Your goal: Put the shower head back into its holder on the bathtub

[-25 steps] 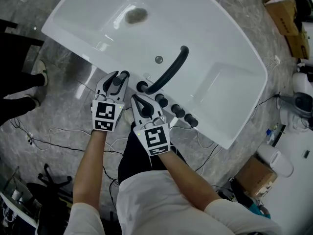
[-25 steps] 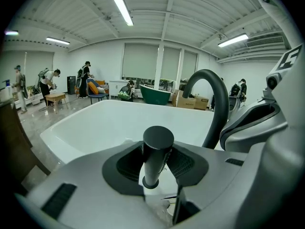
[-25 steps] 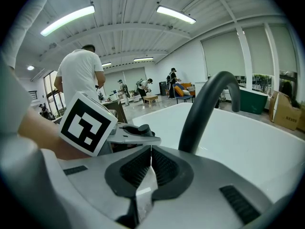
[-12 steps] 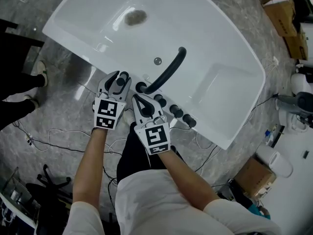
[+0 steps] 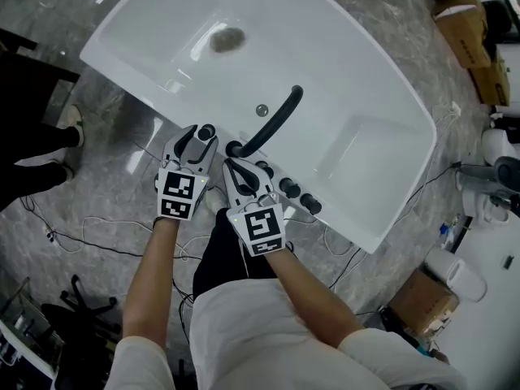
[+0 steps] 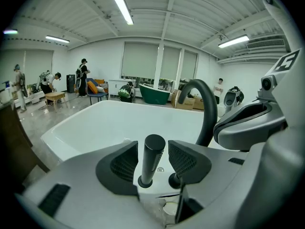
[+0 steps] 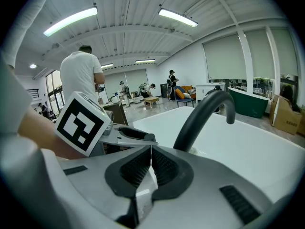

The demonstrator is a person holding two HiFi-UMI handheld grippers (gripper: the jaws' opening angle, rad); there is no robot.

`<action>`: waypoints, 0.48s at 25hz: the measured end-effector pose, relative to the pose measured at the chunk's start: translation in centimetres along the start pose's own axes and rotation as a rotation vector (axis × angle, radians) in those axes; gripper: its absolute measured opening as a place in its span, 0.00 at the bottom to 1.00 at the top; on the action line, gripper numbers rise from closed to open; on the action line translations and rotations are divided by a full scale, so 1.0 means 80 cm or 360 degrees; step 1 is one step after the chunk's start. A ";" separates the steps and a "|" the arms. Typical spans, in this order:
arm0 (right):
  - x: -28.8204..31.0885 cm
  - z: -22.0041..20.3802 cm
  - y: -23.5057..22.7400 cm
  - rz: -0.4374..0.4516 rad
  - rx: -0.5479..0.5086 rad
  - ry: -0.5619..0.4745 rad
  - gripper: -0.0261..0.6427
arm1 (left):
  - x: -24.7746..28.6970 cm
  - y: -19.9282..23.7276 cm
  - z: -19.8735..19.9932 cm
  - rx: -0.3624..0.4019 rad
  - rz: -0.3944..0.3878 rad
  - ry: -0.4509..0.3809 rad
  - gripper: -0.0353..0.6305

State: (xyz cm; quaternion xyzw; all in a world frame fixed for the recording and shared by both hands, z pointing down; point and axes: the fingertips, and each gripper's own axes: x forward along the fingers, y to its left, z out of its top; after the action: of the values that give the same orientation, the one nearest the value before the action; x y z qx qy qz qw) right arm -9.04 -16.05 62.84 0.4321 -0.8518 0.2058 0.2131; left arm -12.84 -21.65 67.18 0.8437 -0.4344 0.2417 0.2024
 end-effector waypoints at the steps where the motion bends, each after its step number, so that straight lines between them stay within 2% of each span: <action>1: -0.002 0.004 0.001 0.0010 -0.0012 -0.0007 0.07 | -0.004 0.000 0.003 -0.0002 0.0010 -0.0005 0.35; 12: -0.055 0.066 0.012 0.0181 -0.0097 -0.0110 0.07 | -0.080 -0.009 0.053 -0.0056 0.0120 -0.0088 0.34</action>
State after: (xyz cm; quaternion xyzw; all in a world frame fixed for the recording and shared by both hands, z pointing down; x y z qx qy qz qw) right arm -8.46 -15.48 55.91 0.3830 -0.8877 0.1766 0.1846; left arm -14.50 -19.49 59.96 0.8294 -0.4756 0.2181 0.1960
